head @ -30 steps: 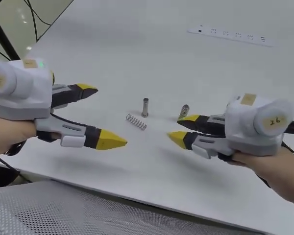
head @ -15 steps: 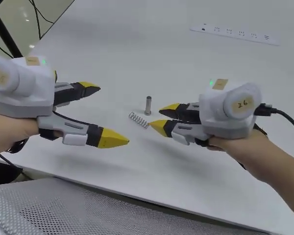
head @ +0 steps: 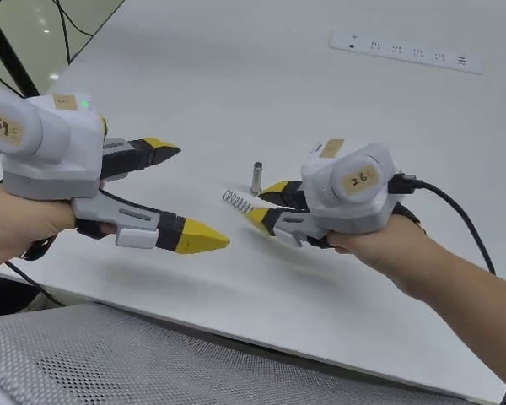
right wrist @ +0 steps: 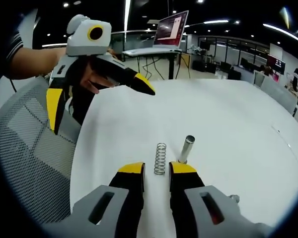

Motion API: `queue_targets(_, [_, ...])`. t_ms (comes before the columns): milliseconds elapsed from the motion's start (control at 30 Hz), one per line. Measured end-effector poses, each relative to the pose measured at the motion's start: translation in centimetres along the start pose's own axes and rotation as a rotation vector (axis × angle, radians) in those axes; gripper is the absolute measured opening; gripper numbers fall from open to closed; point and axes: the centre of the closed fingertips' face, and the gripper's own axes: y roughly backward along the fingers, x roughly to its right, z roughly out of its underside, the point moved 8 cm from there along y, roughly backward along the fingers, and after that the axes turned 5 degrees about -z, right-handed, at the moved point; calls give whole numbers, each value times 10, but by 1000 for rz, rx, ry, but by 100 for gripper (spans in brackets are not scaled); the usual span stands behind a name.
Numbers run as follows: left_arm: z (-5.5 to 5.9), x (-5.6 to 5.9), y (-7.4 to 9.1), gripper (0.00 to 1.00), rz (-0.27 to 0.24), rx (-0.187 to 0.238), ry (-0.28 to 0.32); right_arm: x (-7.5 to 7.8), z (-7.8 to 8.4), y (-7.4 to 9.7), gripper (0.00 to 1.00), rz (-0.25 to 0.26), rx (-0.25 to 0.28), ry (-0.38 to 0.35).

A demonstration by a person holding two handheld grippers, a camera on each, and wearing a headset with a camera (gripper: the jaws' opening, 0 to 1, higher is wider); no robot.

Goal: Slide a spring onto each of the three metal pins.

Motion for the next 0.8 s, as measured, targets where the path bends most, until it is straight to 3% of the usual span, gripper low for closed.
queue_targets(400, [0, 3, -2, 96, 11, -7, 1, 3, 8, -18, 14, 5, -50, 14])
queue_targets(800, [4, 4, -2, 95, 12, -29, 4, 4, 11, -16, 8, 12, -52, 39])
